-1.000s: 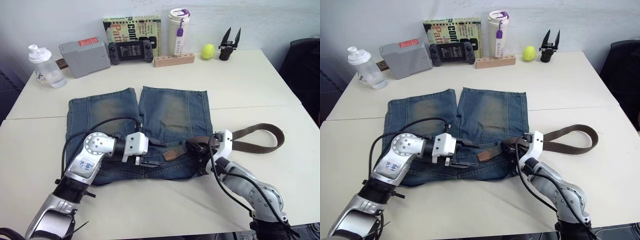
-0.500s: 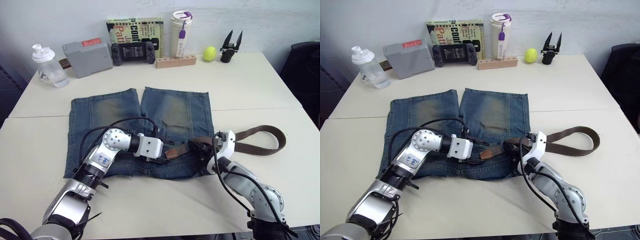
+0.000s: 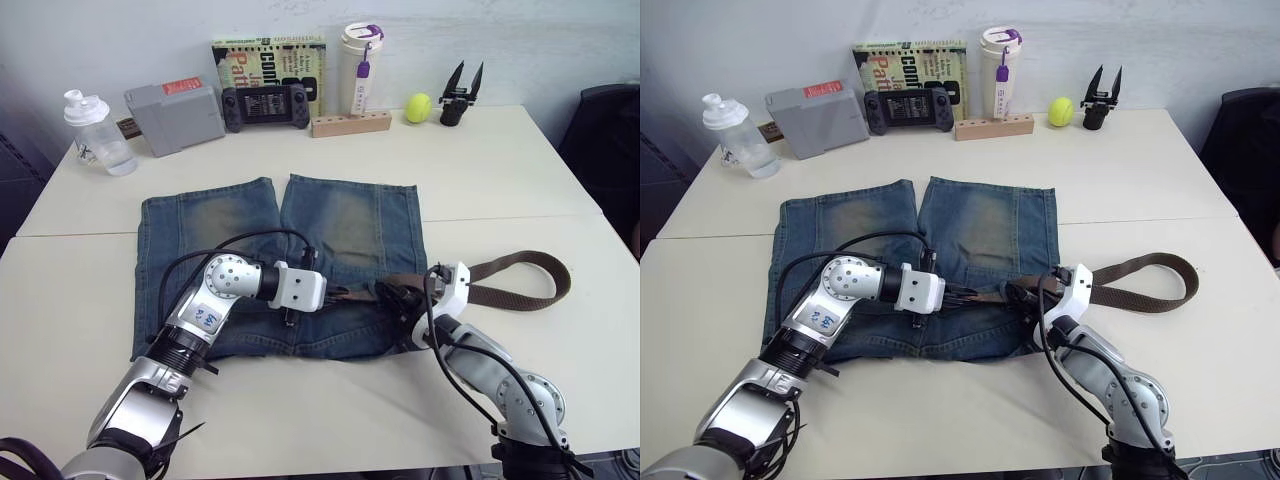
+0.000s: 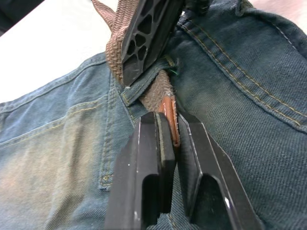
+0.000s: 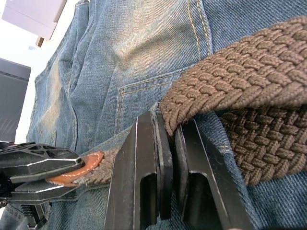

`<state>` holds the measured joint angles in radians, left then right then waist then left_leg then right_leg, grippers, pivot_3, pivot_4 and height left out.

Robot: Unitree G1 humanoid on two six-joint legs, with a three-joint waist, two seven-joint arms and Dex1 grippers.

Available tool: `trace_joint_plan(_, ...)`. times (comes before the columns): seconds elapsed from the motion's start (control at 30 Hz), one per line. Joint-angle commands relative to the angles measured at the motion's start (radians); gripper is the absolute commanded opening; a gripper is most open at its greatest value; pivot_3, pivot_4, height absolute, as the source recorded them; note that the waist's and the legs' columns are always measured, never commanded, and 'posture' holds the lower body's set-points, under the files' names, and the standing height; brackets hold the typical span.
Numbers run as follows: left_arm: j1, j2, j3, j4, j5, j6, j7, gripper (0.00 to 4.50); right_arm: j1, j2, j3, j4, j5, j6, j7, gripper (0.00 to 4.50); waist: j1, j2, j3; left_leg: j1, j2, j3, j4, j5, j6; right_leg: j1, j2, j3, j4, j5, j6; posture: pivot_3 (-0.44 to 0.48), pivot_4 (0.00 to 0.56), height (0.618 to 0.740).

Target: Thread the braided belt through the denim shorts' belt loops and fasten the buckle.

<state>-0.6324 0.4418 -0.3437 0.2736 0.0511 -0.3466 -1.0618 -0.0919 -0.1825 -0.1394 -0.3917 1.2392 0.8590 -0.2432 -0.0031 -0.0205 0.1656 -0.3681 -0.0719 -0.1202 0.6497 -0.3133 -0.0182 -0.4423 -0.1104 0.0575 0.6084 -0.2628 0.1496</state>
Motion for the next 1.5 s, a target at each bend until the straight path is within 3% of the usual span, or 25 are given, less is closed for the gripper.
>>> trace_joint_plan(0.03,-0.024,0.0,-0.034,-0.053,0.001,-0.008,-0.039,0.32,0.013,0.019,-0.005,-0.004,0.037,0.007,-0.013,0.0,0.0,0.0,0.0,0.0,0.0,0.0,0.0,0.0,0.0,0.0,0.0,0.0,0.0,0.0,0.0,0.0,0.15,0.716)
trace_joint_plan(0.07,-0.031,0.001,-0.035,-0.051,0.01,-0.016,-0.036,0.32,0.012,0.022,-0.017,-0.008,0.041,-0.002,-0.025,0.0,0.0,0.0,0.0,0.0,0.0,0.0,0.0,0.0,0.0,0.0,0.0,0.0,0.0,0.0,0.0,0.0,0.15,0.716)
trace_joint_plan(0.1,-0.038,0.002,-0.036,-0.046,0.018,-0.025,-0.033,0.23,0.012,0.021,-0.032,-0.014,0.056,-0.009,-0.03,0.84,0.0,0.0,0.0,0.0,0.0,0.0,0.0,0.0,0.0,0.0,0.0,0.0,0.0,0.0,0.0,0.0,0.15,0.716)
trace_joint_plan(0.17,-0.045,0.005,-0.037,-0.045,0.03,-0.038,-0.026,0.23,0.018,0.003,-0.064,-0.039,0.109,-0.012,-0.024,1.58,0.001,0.0,0.0,0.0,0.0,0.0,0.0,0.0,0.0,0.0,0.0,0.0,0.0,0.0,0.0,0.0,0.15,0.716)
trace_joint_plan(0.37,-0.04,0.012,-0.01,-0.114,-0.003,-0.019,-0.022,0.23,0.057,-0.245,-0.197,-0.121,0.263,0.025,0.063,4.47,0.011,0.001,0.001,-0.003,-0.002,-0.001,0.002,0.0,0.002,0.0,-0.003,0.0,-0.001,0.001,0.001,0.0,0.15,0.716)
trace_joint_plan(0.43,-0.036,0.014,0.005,-0.138,-0.021,-0.006,-0.015,0.23,0.074,-0.365,-0.219,-0.165,0.26,0.06,0.153,4.47,0.012,0.001,0.001,-0.003,-0.002,0.0,0.002,0.0,0.003,0.0,-0.003,0.0,-0.002,0.001,0.002,0.0,0.15,0.716)
trace_joint_plan(0.57,-0.01,0.038,0.036,-0.194,-0.067,0.03,-0.021,0.23,0.157,-0.596,-0.139,-0.325,-0.031,0.007,0.456,4.47,0.003,0.007,0.006,-0.003,-0.001,0.004,0.001,-0.001,0.003,0.0,-0.001,0.0,-0.002,0.001,0.002,0.0,0.15,0.716)
trace_joint_plan(0.77,0.043,0.104,0.072,-0.245,-0.104,0.051,-0.037,0.23,0.24,-0.704,-0.026,-0.367,-0.424,-0.237,0.729,4.47,0.003,0.006,0.006,-0.002,0.0,0.009,0.002,0.0,0.003,0.0,0.0,0.0,-0.001,0.001,0.002,0.0,0.15,0.716)
trace_joint_plan(1.0,0.136,0.19,0.142,-0.315,-0.155,0.068,-0.034,0.23,0.26,-0.845,0.219,-0.334,-0.934,-0.536,0.887,4.47,0.005,0.005,0.007,-0.003,-0.001,0.009,0.003,0.0,0.002,0.0,-0.001,-0.001,-0.003,0.001,0.002,0.0,0.15,0.716)
trace_joint_plan(1.2,0.219,0.213,0.215,-0.437,-0.228,0.187,0.007,0.23,0.22,-0.825,0.371,-0.227,-1.311,-0.73,0.863,4.47,0.006,0.003,0.008,-0.002,-0.001,0.009,0.003,0.001,-0.001,0.001,-0.001,-0.001,-0.003,0.001,0.002,0.0,0.15,0.716)
trace_joint_plan(1.3,0.257,0.221,0.235,-0.493,-0.252,0.23,0.019,0.23,0.215,-0.805,0.416,-0.152,-1.419,-0.708,0.854,3.61,0.004,0.002,0.007,-0.002,-0.001,0.009,0.003,0.001,-0.001,0.001,-0.001,0.0,-0.003,0.001,0.002,0.0,0.15,0.716)
trace_joint_plan(1.4,0.284,0.23,0.247,-0.523,-0.264,0.248,0.018,0.23,0.217,-0.777,0.402,-0.1,-1.449,-0.681,0.847,2.08,0.003,0.0,0.006,0.002,0.0,0.008,0.003,0.001,-0.001,0.006,0.0,-0.001,-0.004,0.001,0.001,0.0,0.15,0.716)
trace_joint_plan(1.47,0.303,0.24,0.245,-0.524,-0.254,0.231,0.013,0.23,0.2,-0.757,0.369,-0.048,-1.471,-0.667,0.816,1.44,0.004,-0.001,0.006,0.011,0.0,0.007,0.001,-0.001,0.003,0.018,0.0,-0.002,-0.009,0.001,0.001,0.0,0.15,0.716)
trace_joint_plan(1.5,0.311,0.244,0.242,-0.522,-0.248,0.222,0.012,0.23,0.195,-0.749,0.351,-0.028,-1.476,-0.66,0.806,0.87,0.004,0.0,0.006,0.014,0.0,0.007,0.001,-0.003,0.003,0.022,0.0,-0.003,-0.01,0.001,0.001,0.0,0.15,0.716)
